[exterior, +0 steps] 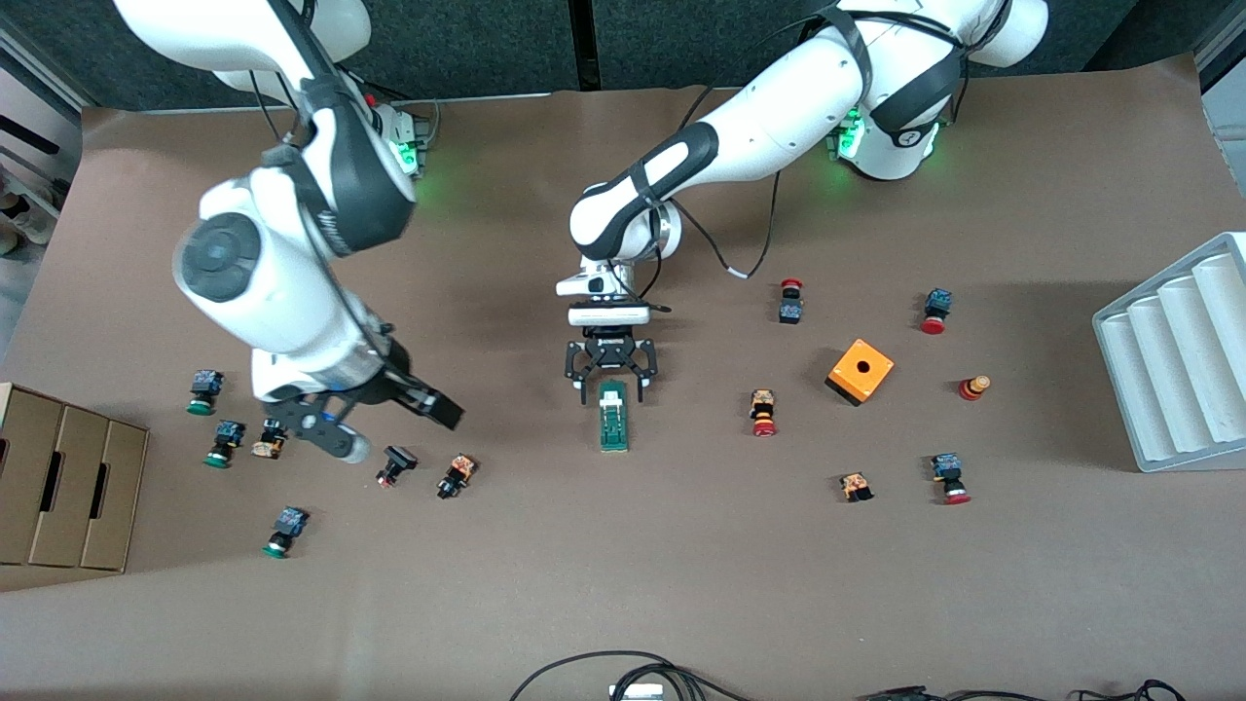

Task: Close load switch with both arms
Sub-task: 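Grasp the green switch base with the left gripper while the right gripper approaches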

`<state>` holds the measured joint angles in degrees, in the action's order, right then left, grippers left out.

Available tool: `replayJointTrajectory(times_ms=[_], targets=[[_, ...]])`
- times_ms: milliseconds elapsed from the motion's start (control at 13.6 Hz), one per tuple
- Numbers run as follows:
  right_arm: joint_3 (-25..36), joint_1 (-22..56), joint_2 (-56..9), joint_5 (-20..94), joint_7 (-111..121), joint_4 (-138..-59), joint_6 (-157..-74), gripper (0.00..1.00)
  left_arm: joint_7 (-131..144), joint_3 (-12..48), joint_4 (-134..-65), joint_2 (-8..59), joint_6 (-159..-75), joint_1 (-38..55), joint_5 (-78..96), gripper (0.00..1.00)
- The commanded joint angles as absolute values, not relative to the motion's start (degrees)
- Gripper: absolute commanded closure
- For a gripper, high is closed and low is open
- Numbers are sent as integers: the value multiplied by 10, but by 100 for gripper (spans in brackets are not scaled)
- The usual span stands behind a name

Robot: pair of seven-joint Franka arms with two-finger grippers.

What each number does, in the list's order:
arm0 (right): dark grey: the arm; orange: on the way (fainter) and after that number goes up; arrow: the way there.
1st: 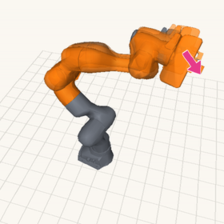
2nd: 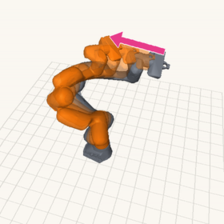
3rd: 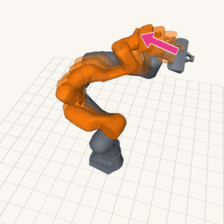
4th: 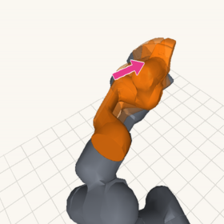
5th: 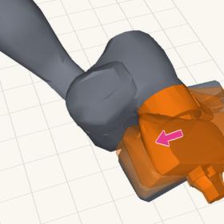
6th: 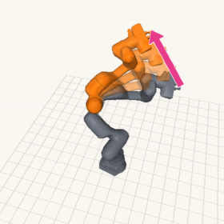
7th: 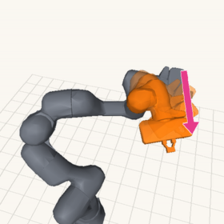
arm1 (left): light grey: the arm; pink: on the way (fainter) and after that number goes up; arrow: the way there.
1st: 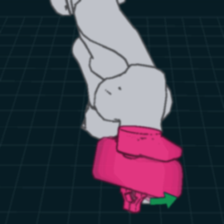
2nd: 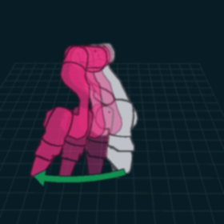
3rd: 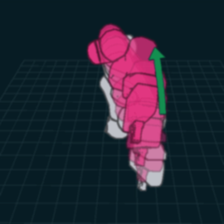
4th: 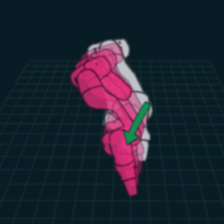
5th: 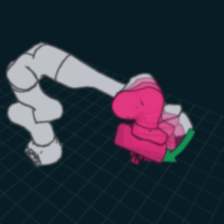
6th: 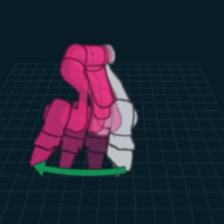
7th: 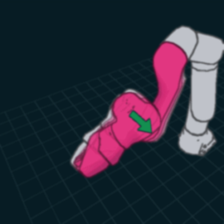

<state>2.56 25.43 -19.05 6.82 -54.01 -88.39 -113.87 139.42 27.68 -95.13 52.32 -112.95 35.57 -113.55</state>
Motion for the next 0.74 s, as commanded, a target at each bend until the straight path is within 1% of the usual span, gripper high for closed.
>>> replayJointTrajectory(times_ms=[0,74,294,441,662], targets=[[31,276,-223,83,-591,-856,-1163,1,1430,272,-937,542,-1088,371,-1171,0],[31,284,-229,84,-620,-856,-1172,1,1440,272,-936,548,-1083,372,-1176,0],[33,309,-246,144,-696,-856,-1209,1,1441,272,-934,566,-1057,380,-1185,0],[32,316,-259,147,-764,-856,-1230,1,1438,272,-933,571,-1055,388,-1187,0],[32,351,-292,156,-857,-856,-1277,1,1426,274,-919,583,-1056,393,-1186,1]])
